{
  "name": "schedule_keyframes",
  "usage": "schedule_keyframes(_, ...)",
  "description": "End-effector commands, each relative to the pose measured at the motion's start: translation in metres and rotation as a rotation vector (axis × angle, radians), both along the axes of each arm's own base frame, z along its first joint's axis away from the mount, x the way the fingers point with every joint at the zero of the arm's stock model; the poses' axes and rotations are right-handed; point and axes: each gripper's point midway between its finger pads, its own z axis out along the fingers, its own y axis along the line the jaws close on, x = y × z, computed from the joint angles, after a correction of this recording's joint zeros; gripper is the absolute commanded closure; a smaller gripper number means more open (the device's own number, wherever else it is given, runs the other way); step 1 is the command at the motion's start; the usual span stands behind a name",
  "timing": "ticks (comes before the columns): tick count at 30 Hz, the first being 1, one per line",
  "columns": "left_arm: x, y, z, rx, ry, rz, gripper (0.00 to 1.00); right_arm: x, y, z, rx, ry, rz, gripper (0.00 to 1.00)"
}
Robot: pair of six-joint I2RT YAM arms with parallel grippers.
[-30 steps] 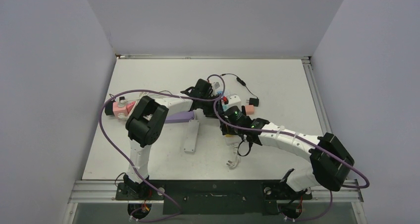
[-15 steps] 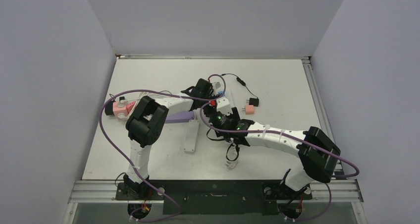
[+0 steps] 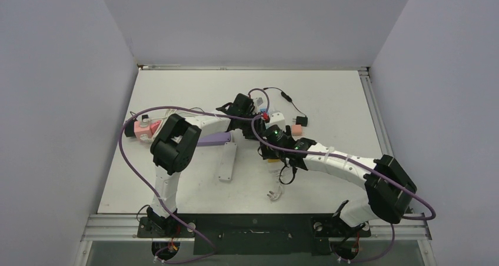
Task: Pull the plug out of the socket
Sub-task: Remove the plug from the socket.
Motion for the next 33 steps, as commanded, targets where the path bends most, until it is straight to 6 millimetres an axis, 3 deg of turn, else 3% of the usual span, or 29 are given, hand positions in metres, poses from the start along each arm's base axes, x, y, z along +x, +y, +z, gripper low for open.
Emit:
schedule_keyframes(1, -0.029, 0.028, -0.068, 0.222, 0.081, -0.022, 0.64, 0.001, 0.026, 0.018, 0.242, 0.025, 0.083, 0.95)
schedule_keyframes(10, -0.03, 0.029, -0.071, 0.236, 0.082, -0.026, 0.64, -0.003, 0.026, 0.02, 0.386, 0.084, 0.11, 0.95)
schedule_keyframes(18, -0.031, 0.028, -0.071, 0.238, 0.078, -0.031, 0.64, -0.003, 0.025, 0.026, 0.413, 0.072, 0.09, 0.95)
schedule_keyframes(27, -0.032, 0.027, -0.073, 0.244, 0.081, -0.035, 0.64, -0.004, 0.021, 0.027, 0.308, 0.02, 0.052, 0.95)
schedule_keyframes(33, -0.034, 0.028, -0.075, 0.252, 0.086, -0.039, 0.64, -0.01, 0.023, 0.023, 0.136, -0.034, 0.023, 0.95)
